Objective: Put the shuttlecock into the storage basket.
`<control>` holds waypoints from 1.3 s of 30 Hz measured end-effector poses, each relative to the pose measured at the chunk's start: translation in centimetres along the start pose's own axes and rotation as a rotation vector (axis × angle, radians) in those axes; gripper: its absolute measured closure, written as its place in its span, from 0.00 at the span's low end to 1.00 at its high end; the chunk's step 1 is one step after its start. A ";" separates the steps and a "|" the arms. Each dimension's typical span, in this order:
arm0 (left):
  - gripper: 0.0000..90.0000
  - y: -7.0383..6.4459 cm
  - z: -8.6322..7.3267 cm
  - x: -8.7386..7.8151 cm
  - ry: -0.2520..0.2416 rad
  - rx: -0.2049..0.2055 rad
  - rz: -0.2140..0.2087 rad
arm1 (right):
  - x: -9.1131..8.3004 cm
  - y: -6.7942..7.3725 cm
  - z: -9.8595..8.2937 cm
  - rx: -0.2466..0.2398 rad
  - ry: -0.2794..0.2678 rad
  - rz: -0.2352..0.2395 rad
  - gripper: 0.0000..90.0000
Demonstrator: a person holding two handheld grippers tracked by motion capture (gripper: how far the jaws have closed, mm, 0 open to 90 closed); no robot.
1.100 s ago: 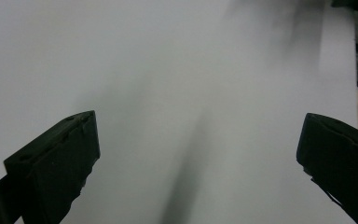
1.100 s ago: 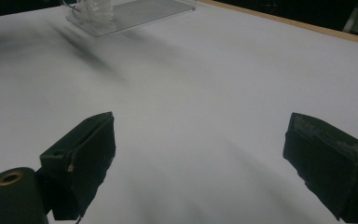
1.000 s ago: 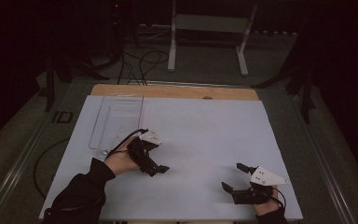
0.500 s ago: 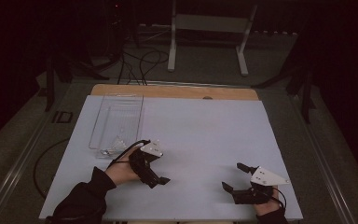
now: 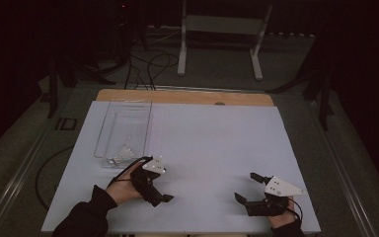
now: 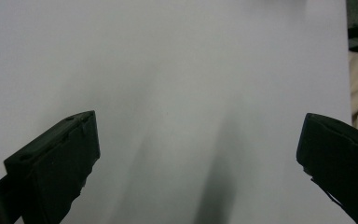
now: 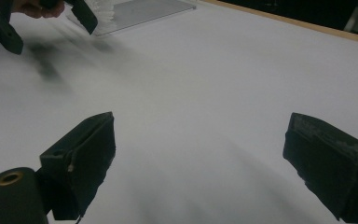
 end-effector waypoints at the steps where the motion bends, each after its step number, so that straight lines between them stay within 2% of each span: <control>1: 0.00 0.0 0.0 0.0 0.000 0.000 0.000 | 0.0 0.0 0.0 0.000 0.000 0.000 0.10; 3: 0.00 -0.1 -0.4 0.0 0.008 0.005 0.001 | 0.0 0.0 0.0 0.002 0.002 -0.001 0.10; 5: 0.00 -0.3 -0.6 0.0 -0.009 -0.008 -0.008 | 0.0 0.0 0.0 -0.001 0.000 -0.001 0.10; 7: 0.00 -0.2 -1.1 0.0 0.002 -0.004 -0.001 | 0.0 0.0 0.0 0.004 0.001 0.000 0.10; 9: 0.00 -0.2 -1.4 -0.1 -0.008 -0.021 0.000 | 0.0 0.0 0.0 0.004 0.002 -0.002 0.10; 14: 0.00 -0.5 -2.2 -0.3 -0.018 -0.025 0.003 | 0.0 0.0 0.0 0.002 0.002 -0.001 0.10; 22: 0.00 -0.6 -3.4 -0.7 -0.034 -0.058 0.013 | 0.0 0.0 0.0 0.003 0.003 -0.002 0.10; 31: 0.00 -0.7 -4.8 -1.3 -0.047 -0.093 0.043 | 0.0 0.0 0.0 0.003 0.001 0.000 0.10; 39: 0.00 -0.9 -6.1 -1.8 -0.029 -0.116 0.085 | -0.1 0.1 0.0 0.003 0.002 0.000 0.10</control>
Point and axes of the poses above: each handheld gripper's, and its own axes: x roughly forward along the jaws, z roughly out of its top, y roughly to its left, the point moved 5 cm from there along x, roughly forward along the jaws, and after that the axes turned 10 degrees about x, right-handed, at the moved point
